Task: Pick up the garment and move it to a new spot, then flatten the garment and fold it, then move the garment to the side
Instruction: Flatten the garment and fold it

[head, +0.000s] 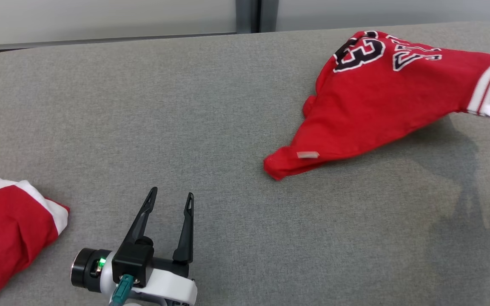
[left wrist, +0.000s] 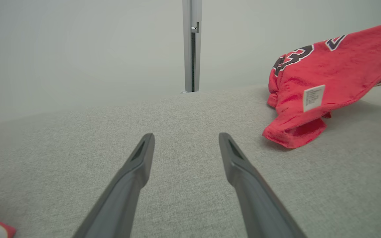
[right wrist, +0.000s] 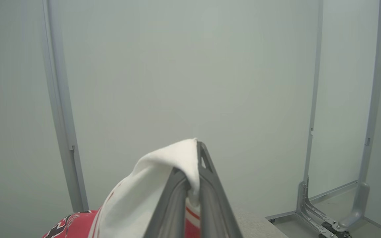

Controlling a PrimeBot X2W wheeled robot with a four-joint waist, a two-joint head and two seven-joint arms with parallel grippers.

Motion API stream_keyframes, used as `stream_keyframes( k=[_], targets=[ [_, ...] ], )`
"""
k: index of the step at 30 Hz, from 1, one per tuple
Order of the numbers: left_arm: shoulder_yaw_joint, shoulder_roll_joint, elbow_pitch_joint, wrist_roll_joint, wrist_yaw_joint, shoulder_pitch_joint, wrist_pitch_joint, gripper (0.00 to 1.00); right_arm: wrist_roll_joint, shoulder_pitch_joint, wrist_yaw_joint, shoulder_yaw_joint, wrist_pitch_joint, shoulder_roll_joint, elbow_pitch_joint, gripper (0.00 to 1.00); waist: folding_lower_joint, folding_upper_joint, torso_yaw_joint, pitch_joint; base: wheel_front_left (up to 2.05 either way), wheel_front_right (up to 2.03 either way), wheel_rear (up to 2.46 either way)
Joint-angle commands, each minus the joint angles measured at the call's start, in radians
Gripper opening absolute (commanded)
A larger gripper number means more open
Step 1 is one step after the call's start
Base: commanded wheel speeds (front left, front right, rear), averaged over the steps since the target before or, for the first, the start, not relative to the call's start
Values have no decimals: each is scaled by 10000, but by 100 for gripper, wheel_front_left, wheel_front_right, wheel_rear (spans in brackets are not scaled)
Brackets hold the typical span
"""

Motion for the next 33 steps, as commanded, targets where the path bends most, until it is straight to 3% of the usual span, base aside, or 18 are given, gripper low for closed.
stream_keyframes(
  k=[1, 6, 11, 14, 22, 33],
  targets=[
    [11, 35, -16, 116, -72, -199, -4, 100, -79, 127, -11, -376, -12, -139, -119, 0, 0, 0, -203, -14, 0, 0, 0],
    [-189, 34, -26, 176, -457, -397, -4, 100, -714, 637, -12, -1975, -12, -197, 25, 0, 0, 0, -356, 106, 0, 0, 0],
    [-1116, 27, 694, -92, -1761, -868, -4, 100, -1869, 1038, -12, -3465, -12, 60, 1629, 0, 0, 0, -417, 410, 0, 0, 0],
    [-2137, 42, 1551, -132, -2190, -1429, -4, 100, -2379, 867, -12, -4040, -14, 200, 2644, 0, 0, 0, -450, 625, 0, 0, 0],
    [-4591, 105, 3013, -672, -2264, -3275, -4, 100, -2616, 254, -12, -3926, -12, 349, 3683, 0, 0, 0, -846, 1025, 0, 0, 0],
    [-6055, 113, 3780, -1419, -2267, -4729, -4, 100, -2290, 122, -14, -3462, -12, 374, 3892, 0, 0, 0, -1351, 1357, 0, 0, 0]
  ],
)
